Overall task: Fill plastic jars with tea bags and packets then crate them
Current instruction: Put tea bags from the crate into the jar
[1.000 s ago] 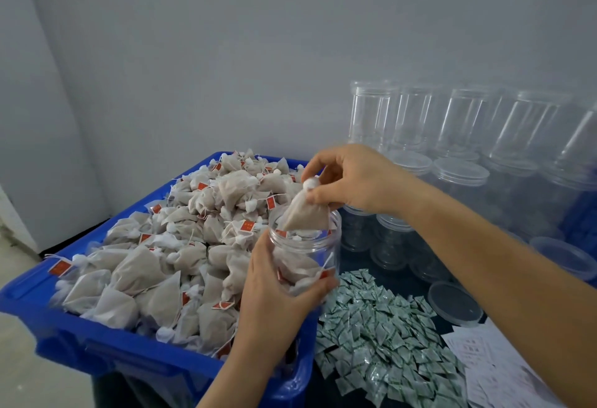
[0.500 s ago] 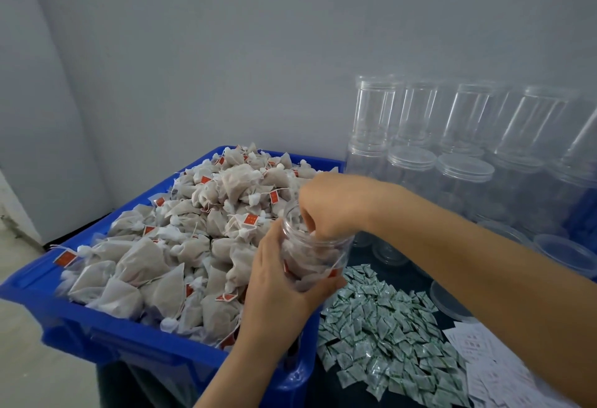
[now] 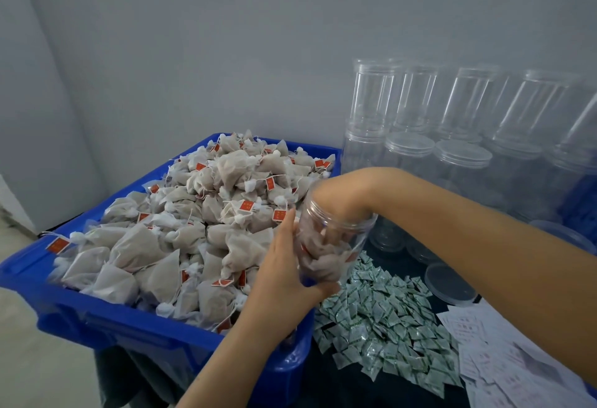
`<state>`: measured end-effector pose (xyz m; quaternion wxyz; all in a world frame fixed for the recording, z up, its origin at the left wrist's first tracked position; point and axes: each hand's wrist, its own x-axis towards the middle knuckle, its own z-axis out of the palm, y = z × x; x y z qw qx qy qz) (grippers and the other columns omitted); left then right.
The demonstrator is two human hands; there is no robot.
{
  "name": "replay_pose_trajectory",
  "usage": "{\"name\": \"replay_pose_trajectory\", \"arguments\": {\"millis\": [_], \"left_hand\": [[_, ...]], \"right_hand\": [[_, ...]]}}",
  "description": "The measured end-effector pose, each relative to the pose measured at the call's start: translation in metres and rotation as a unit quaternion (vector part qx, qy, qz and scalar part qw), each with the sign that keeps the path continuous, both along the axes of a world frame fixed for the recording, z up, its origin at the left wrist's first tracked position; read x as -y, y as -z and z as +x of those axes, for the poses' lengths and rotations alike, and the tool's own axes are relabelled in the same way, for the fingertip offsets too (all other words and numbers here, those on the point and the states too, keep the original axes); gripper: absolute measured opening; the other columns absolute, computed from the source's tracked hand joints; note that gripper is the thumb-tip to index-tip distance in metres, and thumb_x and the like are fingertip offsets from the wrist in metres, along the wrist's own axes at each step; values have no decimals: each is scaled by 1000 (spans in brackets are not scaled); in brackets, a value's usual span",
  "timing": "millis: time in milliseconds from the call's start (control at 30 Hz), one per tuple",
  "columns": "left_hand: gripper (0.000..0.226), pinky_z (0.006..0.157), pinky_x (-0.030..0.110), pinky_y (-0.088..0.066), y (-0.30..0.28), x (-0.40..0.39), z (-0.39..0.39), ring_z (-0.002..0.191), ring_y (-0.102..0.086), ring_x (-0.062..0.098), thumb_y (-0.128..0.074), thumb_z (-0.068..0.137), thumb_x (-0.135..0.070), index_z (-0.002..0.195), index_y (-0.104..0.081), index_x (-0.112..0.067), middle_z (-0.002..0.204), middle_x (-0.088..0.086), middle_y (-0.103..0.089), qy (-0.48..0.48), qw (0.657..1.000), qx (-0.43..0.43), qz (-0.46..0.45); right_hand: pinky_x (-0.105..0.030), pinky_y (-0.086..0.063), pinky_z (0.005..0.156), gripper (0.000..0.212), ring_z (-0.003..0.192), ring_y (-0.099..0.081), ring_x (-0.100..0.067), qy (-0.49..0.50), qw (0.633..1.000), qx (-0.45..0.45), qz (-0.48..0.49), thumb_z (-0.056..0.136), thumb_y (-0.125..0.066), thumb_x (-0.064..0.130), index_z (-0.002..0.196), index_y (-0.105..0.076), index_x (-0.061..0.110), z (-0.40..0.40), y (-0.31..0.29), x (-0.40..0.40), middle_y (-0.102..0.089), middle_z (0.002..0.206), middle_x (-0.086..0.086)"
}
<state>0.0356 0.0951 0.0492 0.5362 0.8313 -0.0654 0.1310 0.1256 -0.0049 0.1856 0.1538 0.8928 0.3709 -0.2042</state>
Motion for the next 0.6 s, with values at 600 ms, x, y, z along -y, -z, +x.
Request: {"name": "replay_pose_trajectory", "arguments": {"millis": [600], "left_hand": [[118, 91, 36, -52, -3, 1, -5, 110, -58, 6, -91, 46, -48, 140, -19, -48, 125, -15, -52, 12, 998, 35, -57]], "right_hand": [[-16, -55, 65, 21, 77, -69, -6, -27, 990, -119, 69, 100, -55, 10, 96, -66, 28, 1, -29, 1, -69, 89, 7]]}}
